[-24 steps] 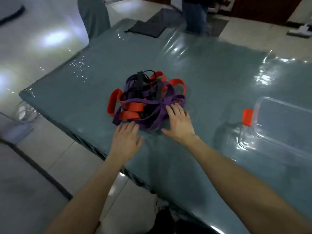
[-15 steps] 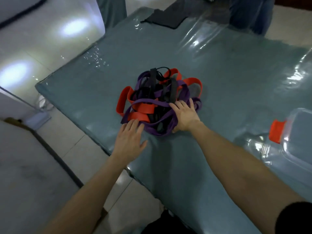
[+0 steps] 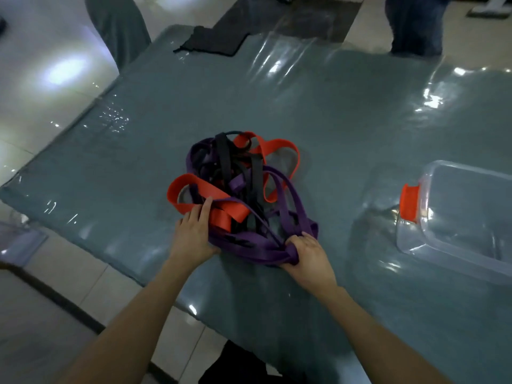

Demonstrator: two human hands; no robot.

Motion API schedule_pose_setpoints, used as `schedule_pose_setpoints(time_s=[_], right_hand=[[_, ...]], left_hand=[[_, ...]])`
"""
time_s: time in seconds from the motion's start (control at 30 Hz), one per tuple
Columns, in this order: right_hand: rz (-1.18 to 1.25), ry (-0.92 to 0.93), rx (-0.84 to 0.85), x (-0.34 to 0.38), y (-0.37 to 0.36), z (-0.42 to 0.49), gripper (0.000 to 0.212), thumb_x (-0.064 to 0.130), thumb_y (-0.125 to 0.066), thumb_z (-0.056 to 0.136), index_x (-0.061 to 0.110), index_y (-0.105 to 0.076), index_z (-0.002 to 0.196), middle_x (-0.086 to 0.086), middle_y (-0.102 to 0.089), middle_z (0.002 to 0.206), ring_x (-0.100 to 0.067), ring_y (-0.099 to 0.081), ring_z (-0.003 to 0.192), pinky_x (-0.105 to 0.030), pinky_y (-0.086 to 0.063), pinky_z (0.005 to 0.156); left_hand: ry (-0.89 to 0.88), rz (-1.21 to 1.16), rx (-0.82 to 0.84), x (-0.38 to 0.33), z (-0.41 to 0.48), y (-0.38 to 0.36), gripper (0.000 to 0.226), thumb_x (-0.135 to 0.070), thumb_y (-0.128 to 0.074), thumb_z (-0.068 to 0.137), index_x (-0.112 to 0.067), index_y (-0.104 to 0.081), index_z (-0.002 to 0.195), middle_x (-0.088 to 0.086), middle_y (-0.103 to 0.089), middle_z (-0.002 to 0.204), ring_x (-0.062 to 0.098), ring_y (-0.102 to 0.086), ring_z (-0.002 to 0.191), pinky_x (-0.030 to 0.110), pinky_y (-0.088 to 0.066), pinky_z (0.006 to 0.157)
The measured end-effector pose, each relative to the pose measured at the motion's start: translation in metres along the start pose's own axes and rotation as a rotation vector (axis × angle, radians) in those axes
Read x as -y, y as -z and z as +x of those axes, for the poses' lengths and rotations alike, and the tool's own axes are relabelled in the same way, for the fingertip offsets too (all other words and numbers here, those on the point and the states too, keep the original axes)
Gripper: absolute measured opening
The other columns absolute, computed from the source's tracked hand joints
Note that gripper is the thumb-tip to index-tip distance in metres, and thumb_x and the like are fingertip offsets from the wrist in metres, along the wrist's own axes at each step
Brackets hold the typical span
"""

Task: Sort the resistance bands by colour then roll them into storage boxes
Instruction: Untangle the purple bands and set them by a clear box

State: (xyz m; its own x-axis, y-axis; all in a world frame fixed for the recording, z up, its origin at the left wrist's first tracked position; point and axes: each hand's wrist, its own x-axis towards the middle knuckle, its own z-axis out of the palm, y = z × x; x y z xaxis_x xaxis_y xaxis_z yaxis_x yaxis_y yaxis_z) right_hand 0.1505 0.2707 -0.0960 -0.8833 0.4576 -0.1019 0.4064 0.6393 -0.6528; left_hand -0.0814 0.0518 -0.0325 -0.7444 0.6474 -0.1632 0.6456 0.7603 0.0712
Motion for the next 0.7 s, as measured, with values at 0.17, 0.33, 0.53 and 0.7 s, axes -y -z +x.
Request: schedule_pose_setpoints(time_s=[0.17,0.33,0.53,0.7], right_hand=[[0.237,-0.304,-0.076,0.022,0.033,0.028,0.04,0.043,-0.095,0.067,0.034,-0.064,0.09,0.013,-0.071,0.083,-0.017,-0.068,0.084,-0.037,-0.054,0.077],[0.397,-0.402,-0.221,0.068,0.067,0.062,0.047,0.035,-0.101,0.057,0.029,-0.073,0.093,0.005,-0.078,0.085,-0.016,-0.075,0.077,-0.042,-0.063,0.073],[0.429,-0.269,-0.32,0.151,0.118,0.073,0.053,0.036,-0.104,0.062,0.025,-0.073,0.103,0.01,-0.075,0.091,-0.005,-0.071,0.081,-0.026,-0.058,0.076],[0.417,-0.073,-0.392,0.22,0.152,0.056,0.067,0.054,-0.098,0.066,0.028,-0.067,0.118,0.015,-0.071,0.1,0.007,-0.068,0.082,-0.008,-0.051,0.072]], left_hand=[[-0.116,-0.01,-0.046,0.021,0.042,0.001,0.118,-0.08,-0.088,0.035,-0.021,-0.054,0.131,0.0,-0.056,0.122,0.03,-0.055,0.114,0.05,-0.047,0.102],[-0.274,-0.269,-0.062,0.024,0.057,0.014,0.055,-0.052,-0.087,0.08,-0.024,-0.04,0.087,-0.006,-0.05,0.09,0.028,-0.058,0.082,0.041,-0.041,0.068],[-0.192,-0.694,-0.181,0.042,0.058,0.076,0.05,-0.04,-0.083,0.092,-0.028,-0.048,0.127,-0.005,-0.071,0.114,0.023,-0.072,0.102,0.044,-0.058,0.087],[-0.201,-0.999,-0.514,0.059,0.057,0.181,0.042,-0.032,-0.077,0.096,-0.027,-0.059,0.133,-0.007,-0.072,0.12,0.004,-0.071,0.106,0.024,-0.054,0.098]])
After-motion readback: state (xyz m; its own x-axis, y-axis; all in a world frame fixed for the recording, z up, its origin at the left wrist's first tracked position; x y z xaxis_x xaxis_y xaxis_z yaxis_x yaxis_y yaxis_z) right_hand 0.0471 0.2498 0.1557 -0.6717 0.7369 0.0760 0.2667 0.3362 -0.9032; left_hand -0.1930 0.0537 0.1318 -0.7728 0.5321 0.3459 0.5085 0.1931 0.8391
